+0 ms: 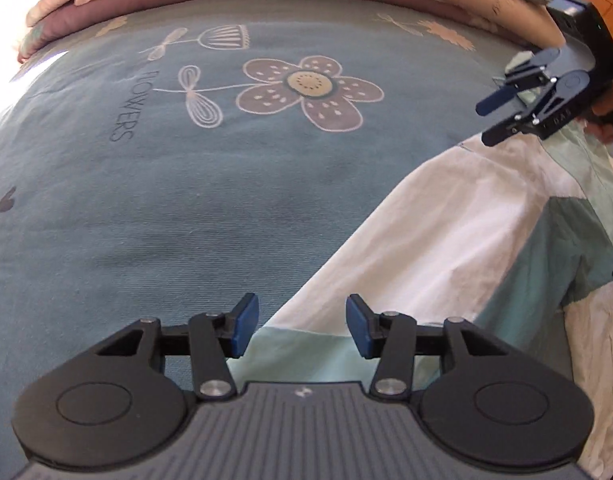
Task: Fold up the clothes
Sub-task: 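Lift the sleeve with the left tool and fold it across the jacket front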
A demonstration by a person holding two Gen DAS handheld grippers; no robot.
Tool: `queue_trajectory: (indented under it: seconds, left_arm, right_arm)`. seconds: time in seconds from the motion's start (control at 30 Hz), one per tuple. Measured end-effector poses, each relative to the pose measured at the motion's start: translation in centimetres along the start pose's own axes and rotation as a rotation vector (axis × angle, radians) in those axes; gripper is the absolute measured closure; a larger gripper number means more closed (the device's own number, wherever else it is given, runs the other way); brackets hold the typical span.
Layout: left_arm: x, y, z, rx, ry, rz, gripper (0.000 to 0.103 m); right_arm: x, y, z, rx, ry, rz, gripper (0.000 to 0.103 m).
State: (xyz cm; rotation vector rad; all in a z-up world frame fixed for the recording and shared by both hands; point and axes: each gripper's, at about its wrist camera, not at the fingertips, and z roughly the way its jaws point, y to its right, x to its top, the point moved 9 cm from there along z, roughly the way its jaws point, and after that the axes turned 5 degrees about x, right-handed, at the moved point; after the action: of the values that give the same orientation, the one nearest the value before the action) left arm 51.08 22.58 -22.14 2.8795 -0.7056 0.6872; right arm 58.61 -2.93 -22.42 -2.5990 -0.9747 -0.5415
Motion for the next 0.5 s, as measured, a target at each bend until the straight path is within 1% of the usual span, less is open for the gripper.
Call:
queue_trajectory:
  seconds: [0.07,0.1,0.17,0.2,0.23,0.27,0.3,0.33,0.43,0.5]
  left_arm:
    - [-0.2,0.8,1.8,-0.045,-0.075,0.056,0.055]
    - [-0.4,0.9,2.3,-0.057,-0.098,0.076,0.054]
    - [-0.5,0.9,2.5,-0.079,-0.137,0.076,0.054]
    - [-0.5,1.1,2.4,-0.083,-0.157,0.073,0.056]
    - [-0.6,1.3,2.3,-0.082,-0.178,0.082,0.059]
    - [-0.8,1.8,2.0,-0.071,-0.191,0.115,0.066]
    - [-1.1,2.2,1.8,-0.055,-0.193,0.154,0.070]
    - [-1.3,2.7,1.5,-0.043,-0.195,0.182,0.071]
    - [-1.3,3.8,0.4,-0.030,-0.200,0.209,0.073]
    - [0.2,4.7,-0.6,-0.034,-0.152,0.207,0.073]
  right_arm:
    - [-0.6,0.8,1.0,0.024,-0.054,-0.048,0.032]
    - [-0.8,1.1,1.4,0.036,-0.076,-0.064,0.032]
    - [-1.3,1.3,2.0,0.086,-0.132,-0.076,0.032]
    - [-1.4,1.2,1.9,0.101,-0.152,-0.087,0.035]
    - [-1.6,0.7,1.6,0.130,-0.181,-0.101,0.044]
    - [-1.9,0.0,1.0,0.157,-0.207,-0.130,0.046]
    - [-2.2,-0.8,0.1,0.171,-0.222,-0.170,0.048]
    - [-2.6,-1.7,-0.9,0.187,-0.233,-0.206,0.047]
    - [-3.8,-4.1,-4.0,0.222,-0.247,-0.260,0.045]
    - [-5.1,-5.3,-4.9,0.242,-0.261,-0.261,0.040]
